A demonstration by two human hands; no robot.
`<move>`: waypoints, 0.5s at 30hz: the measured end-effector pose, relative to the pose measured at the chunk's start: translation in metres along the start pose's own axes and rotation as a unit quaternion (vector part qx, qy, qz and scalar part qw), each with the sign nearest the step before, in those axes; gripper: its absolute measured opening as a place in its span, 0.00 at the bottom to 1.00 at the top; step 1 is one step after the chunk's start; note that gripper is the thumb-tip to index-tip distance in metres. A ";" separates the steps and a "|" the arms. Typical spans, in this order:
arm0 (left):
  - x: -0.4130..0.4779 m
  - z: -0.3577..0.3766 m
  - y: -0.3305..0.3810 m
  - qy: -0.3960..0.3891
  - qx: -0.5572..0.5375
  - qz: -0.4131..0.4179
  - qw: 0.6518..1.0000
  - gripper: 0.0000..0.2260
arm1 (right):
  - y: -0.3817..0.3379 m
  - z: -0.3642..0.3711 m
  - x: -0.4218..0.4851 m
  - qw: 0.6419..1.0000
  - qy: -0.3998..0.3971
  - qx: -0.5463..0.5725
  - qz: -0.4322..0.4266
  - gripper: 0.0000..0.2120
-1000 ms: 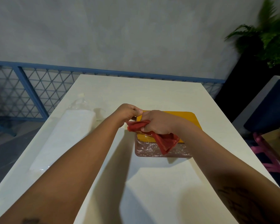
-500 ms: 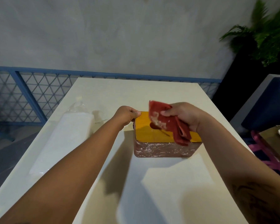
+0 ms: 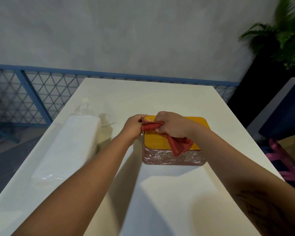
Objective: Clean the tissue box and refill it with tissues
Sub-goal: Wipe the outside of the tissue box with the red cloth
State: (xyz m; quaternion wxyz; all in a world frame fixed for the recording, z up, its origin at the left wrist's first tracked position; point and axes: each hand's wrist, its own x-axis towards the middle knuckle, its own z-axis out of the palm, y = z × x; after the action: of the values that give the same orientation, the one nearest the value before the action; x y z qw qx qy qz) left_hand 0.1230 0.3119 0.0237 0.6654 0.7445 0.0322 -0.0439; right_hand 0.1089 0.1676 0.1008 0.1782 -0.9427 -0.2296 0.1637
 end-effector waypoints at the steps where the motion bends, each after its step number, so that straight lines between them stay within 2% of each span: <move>1: 0.001 0.001 -0.001 -0.001 -0.023 -0.005 1.000 0.07 | 0.001 -0.001 -0.001 1.000 -0.011 -0.004 -0.013 0.09; 3: -0.001 0.002 -0.001 0.005 -0.050 -0.003 0.999 0.06 | 0.003 -0.001 -0.002 0.999 -0.028 -0.006 -0.034 0.08; 8: -0.004 0.000 -0.003 0.001 -0.002 0.029 1.000 0.08 | -0.001 -0.003 -0.006 0.994 -0.079 0.021 -0.069 0.13; 13: -0.002 0.001 -0.003 0.020 0.035 0.038 0.998 0.09 | 0.003 -0.007 -0.007 0.988 -0.138 0.049 -0.050 0.09; 15: -0.002 0.000 -0.003 0.024 0.036 0.031 0.999 0.11 | 0.008 -0.009 -0.009 0.985 -0.153 0.071 -0.032 0.12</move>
State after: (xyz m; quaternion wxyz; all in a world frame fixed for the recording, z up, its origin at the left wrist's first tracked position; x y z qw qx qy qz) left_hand 0.1204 0.3118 0.0210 0.6383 0.7694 0.0239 -0.0063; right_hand 0.1078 0.1541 0.1078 0.2125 -0.8838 -0.2723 0.3155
